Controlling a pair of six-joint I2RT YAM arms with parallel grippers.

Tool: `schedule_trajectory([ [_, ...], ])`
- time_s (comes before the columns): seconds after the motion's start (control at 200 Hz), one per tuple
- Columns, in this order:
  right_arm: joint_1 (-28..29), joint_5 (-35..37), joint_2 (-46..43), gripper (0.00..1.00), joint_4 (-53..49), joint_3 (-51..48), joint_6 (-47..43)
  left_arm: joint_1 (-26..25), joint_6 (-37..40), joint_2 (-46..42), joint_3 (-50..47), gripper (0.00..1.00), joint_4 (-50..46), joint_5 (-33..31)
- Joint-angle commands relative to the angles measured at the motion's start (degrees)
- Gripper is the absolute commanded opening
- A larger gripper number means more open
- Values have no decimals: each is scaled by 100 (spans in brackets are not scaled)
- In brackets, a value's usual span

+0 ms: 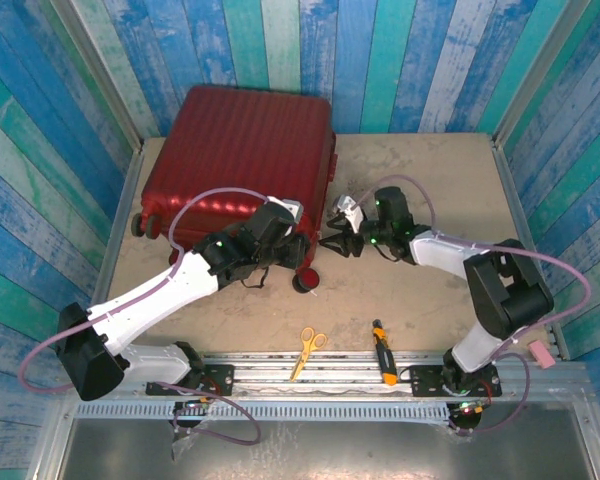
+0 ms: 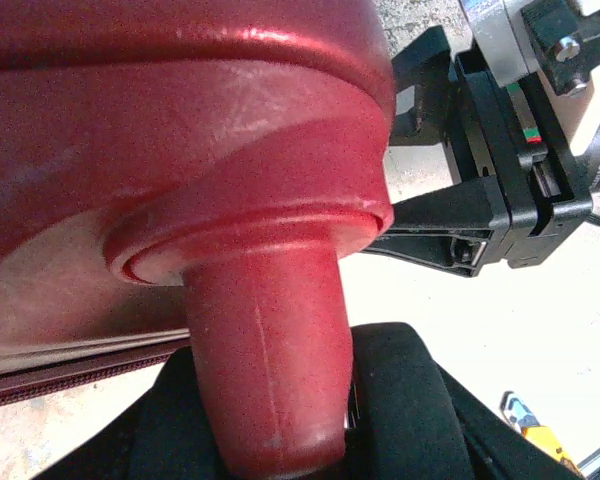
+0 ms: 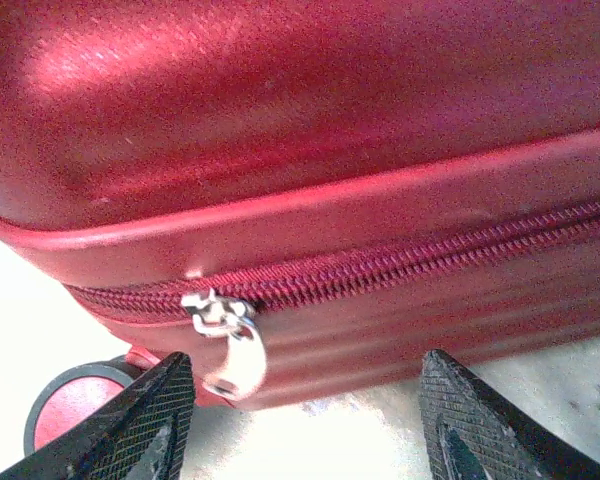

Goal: Pack the luggage

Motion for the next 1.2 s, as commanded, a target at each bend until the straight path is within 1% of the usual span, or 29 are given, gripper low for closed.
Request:
schedule_trajectory([
  [0.0,-3,-775,160,58,-181,252,-231,-177,1321,-315,271,0,1253,937],
  [0.115,-3,-1087,258,53,-387,406,-344,-175,1333,-287,279,0,1253,909],
  [0.26,6,-1149,335,46,-524,462,-393,-175,1330,-273,271,0,1245,883],
  [0.315,6,-1183,371,41,-546,481,-364,-182,1331,-273,271,0,1253,883],
  [0.421,6,-1193,458,26,-584,535,-275,-174,1328,-282,271,0,1251,865],
  [0.506,6,-1140,504,17,-644,545,-244,-181,1321,-289,273,0,1236,865],
  [0.761,6,-961,500,2,-664,504,-154,-179,1319,-290,271,0,1236,857],
  [0.861,4,-723,487,0,-556,482,41,-181,1316,-291,253,0,1236,857],
  [0.961,-58,-365,491,0,-488,543,497,-175,1333,-308,222,0,1227,900],
  [1.077,-119,191,427,0,-315,588,1078,-180,1414,-334,158,0,1184,993],
  [1.152,-125,679,433,1,-452,757,1311,-182,1499,-320,139,0,1075,1119],
  [1.197,-163,853,480,1,-546,872,1414,-183,1556,-304,130,0,993,1217],
])
